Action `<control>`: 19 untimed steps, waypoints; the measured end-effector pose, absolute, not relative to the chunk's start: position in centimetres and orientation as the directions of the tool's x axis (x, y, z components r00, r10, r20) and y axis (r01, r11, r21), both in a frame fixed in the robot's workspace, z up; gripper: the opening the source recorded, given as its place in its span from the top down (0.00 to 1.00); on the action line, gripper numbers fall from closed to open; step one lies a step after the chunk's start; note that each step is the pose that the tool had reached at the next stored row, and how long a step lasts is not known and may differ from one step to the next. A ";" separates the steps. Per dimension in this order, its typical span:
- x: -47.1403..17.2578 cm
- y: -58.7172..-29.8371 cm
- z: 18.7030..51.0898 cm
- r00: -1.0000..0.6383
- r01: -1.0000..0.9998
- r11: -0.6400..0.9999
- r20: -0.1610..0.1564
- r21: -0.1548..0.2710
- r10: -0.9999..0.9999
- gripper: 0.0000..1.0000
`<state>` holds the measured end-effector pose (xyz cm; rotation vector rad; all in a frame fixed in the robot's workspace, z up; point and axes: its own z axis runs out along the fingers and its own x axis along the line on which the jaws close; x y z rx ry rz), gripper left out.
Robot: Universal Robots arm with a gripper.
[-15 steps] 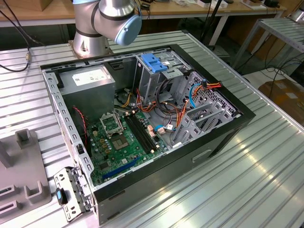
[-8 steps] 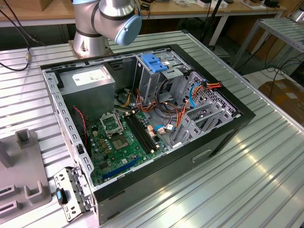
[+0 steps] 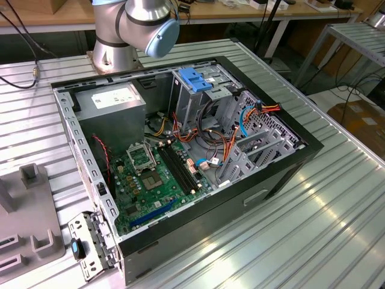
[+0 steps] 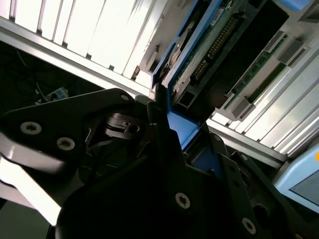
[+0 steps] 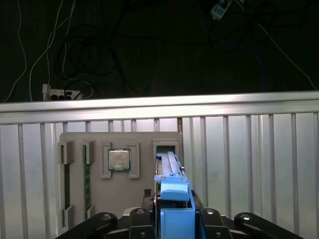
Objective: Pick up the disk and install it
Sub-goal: 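Pick up the disk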
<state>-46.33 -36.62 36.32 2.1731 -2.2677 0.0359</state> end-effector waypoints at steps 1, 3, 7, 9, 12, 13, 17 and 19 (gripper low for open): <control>-46.3 -36.6 36.4 -0.043 -0.999 0.042 0.016 -0.016 -0.999 0.63; -46.3 -36.6 36.6 -0.043 -0.999 0.042 0.016 -0.016 -0.999 0.63; -46.3 -36.6 36.8 -0.043 -0.999 0.042 0.015 -0.016 -0.999 0.63; -46.3 -36.6 36.9 -0.043 -0.999 0.043 0.014 -0.016 -0.999 0.63; -46.3 -36.6 37.1 -0.043 -0.999 0.042 0.014 -0.016 -0.999 0.63; -46.3 -36.6 37.2 -0.043 -0.999 0.042 0.014 -0.016 -0.999 0.63; -46.3 -36.6 37.3 -0.043 -0.999 0.043 0.014 -0.016 -0.999 0.63; -46.3 -36.6 37.5 -0.043 -0.999 0.043 0.014 -0.016 -0.999 0.63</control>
